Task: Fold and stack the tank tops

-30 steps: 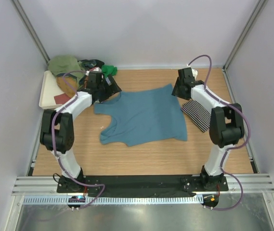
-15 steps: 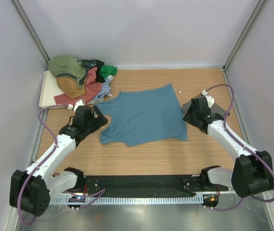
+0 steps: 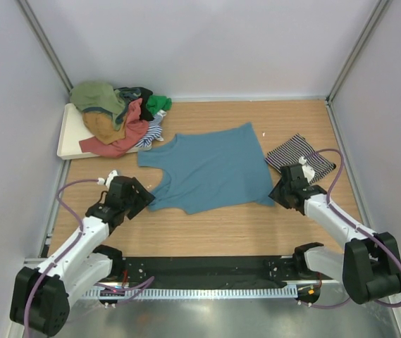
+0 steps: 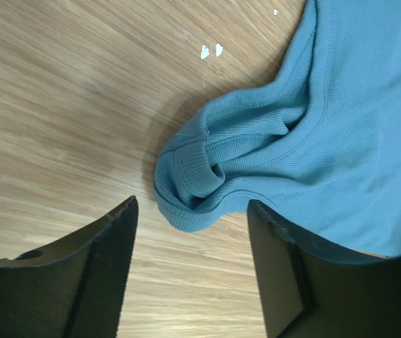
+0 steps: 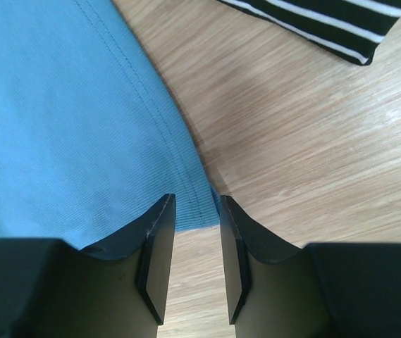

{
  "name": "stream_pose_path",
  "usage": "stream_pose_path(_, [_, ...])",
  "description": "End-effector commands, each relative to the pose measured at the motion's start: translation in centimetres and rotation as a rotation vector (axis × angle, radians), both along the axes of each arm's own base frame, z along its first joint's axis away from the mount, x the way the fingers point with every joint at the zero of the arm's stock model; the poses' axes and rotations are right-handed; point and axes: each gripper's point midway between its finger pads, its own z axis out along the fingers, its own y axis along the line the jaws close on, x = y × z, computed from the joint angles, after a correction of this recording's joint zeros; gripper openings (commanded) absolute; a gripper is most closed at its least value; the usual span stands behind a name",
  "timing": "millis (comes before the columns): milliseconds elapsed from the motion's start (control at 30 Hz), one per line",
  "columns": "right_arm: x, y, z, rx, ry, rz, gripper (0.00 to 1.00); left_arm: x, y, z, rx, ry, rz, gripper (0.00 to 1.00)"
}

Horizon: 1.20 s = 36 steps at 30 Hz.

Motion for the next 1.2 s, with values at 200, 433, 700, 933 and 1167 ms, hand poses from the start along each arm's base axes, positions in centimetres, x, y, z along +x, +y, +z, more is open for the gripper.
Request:
stream_pose_path(200, [0.1, 0.3, -1.3, 0.021, -0.006, -0.012, 0.36, 1.9, -1.0, -1.5, -0.009, 0.021, -0.012, 0.48])
stream_pose_path(433, [0.1, -0.2, -2.2, -0.011, 0.017, -0.016, 0.3, 3.1, 1.1, -0.9, 0.12, 0.041, 0.046, 0.2])
stream_pose_path(700, [0.0, -1.4, -1.9, -0.062, 0.012, -0.063, 0.01, 2.7, 2.9, -0.1, 0.153, 0.054, 0.12, 0.17])
stream_pose_path(933, [-0.2, -2.6, 0.5, -0.096, -0.051, -0.107, 0.01, 2.2, 5.2, 0.3, 0.144, 0.053, 0.207, 0.44])
stream_pose_path(1167, [0.0, -2.1, 0.7, -0.092, -0.045, -0.056, 0.04, 3.4, 2.2, 0.9, 0.068, 0.0, 0.026, 0.58])
